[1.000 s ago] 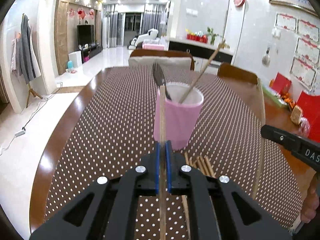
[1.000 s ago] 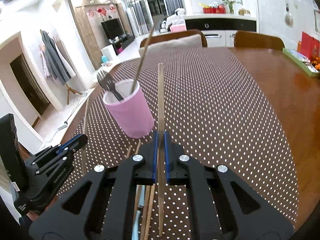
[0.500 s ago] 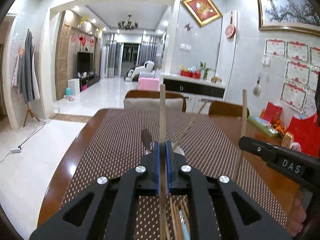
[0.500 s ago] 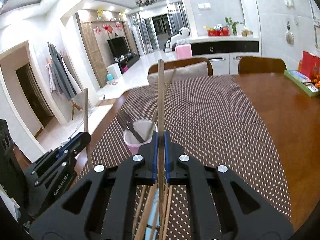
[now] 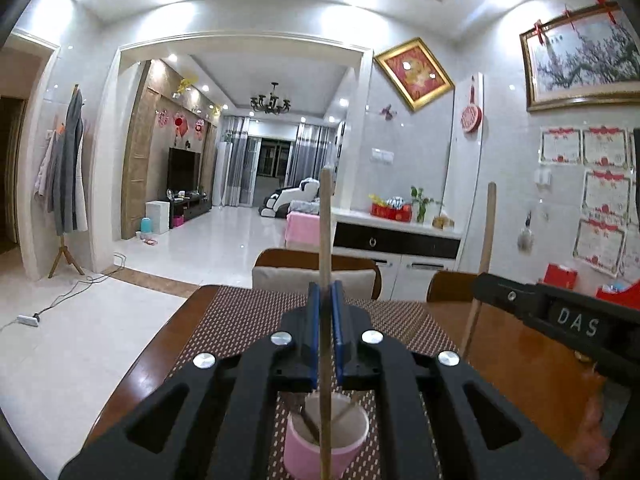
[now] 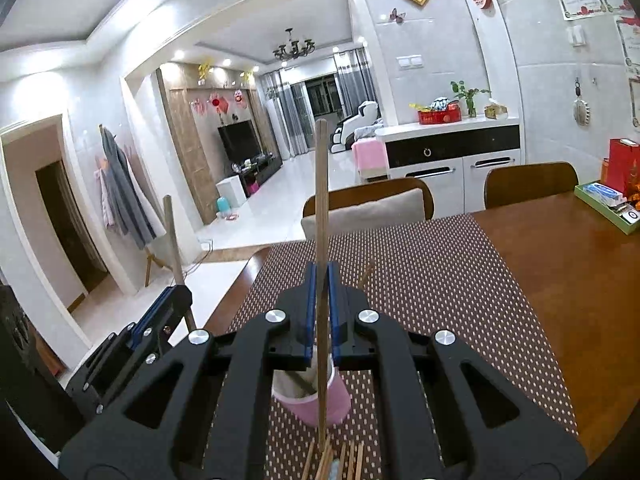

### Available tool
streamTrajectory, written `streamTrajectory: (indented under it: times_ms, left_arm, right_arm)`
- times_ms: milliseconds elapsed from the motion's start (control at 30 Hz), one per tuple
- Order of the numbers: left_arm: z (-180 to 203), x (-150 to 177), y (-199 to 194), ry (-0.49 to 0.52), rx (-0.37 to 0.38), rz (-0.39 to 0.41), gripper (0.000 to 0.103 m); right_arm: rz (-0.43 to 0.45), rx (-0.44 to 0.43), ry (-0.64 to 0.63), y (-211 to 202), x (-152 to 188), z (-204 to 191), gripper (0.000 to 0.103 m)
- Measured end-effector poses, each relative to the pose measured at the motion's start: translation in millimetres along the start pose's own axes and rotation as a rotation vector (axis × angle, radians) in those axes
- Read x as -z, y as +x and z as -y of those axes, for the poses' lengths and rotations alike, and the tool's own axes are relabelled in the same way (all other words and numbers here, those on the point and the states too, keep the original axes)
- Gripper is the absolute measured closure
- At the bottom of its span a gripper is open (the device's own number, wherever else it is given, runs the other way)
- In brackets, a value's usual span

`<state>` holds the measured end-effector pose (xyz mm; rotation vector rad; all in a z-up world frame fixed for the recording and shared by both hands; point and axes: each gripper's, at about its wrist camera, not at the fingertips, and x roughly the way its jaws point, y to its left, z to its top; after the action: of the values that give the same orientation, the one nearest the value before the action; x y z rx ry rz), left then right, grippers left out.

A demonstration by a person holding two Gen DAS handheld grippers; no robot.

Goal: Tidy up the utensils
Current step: 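Lift both held chopsticks and carry them above the pink cup, then lower both chopsticks into the pink cup and open both grippers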

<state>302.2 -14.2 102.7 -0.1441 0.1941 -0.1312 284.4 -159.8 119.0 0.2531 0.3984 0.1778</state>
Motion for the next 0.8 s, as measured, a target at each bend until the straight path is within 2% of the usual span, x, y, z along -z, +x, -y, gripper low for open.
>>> streamTrajectory:
  times_ms: [467, 600, 800]
  left_arm:
    - [-20.3, -9.8, 58.0, -0.089, -0.033, 0.093, 0.097]
    - [-24.4, -4.8, 69.4, -0.100, -0.031, 0.080, 0.097]
    - [-21.4, 23.1, 84.8, -0.028, -0.080, 0.003, 0.097]
  right_arm:
    - [-0.023, -0.046, 0.023, 68.2, -9.7, 10.2, 0.096]
    - [-0.060, -0.039, 0.014, 82.4, -0.2, 12.8, 0.096]
    - [-0.146, -0.046, -0.015, 96.8, 20.6, 11.1, 0.096]
